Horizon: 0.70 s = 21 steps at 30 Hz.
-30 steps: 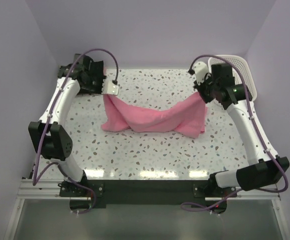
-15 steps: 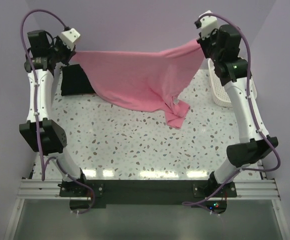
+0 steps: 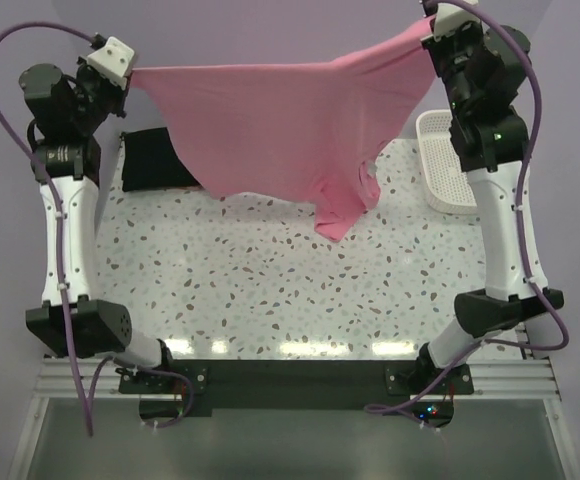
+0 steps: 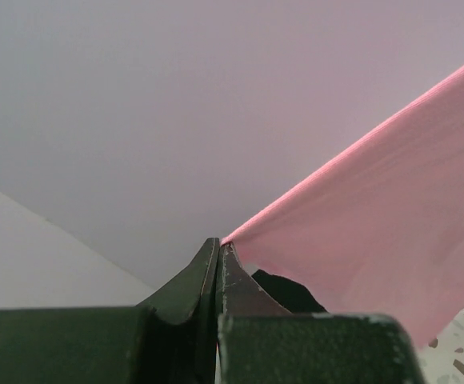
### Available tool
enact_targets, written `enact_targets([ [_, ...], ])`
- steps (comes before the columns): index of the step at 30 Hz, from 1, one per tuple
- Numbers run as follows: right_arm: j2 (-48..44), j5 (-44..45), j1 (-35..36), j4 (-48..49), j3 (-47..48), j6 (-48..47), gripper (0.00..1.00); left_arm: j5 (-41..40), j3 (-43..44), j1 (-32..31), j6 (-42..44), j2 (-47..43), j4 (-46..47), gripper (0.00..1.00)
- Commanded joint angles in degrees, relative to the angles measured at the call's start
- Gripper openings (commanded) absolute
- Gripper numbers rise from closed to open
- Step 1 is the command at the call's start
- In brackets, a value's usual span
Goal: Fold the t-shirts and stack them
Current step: Flatten the tshirt out
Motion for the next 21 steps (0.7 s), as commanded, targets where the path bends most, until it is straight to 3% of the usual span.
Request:
enact_targets([
  [1,-7.66,3.39,-0.34,6.39,1.83,-1.96,0.00,-1.20,-5.42,0.53,-1.57,-9.11,9.35,0.00],
  [9,-14.36,3.39,-0.25,6.66,2.88,-3.63,0.00,-5.59,-12.82,0.53,-5.69,-21.95,14.02,0.00],
  [21,-11.47,3.03,-0.25,11.67,-2.47,-7.06,0.00,0.29,-7.64,0.35,-8.24,-18.36,10.95,0.00],
])
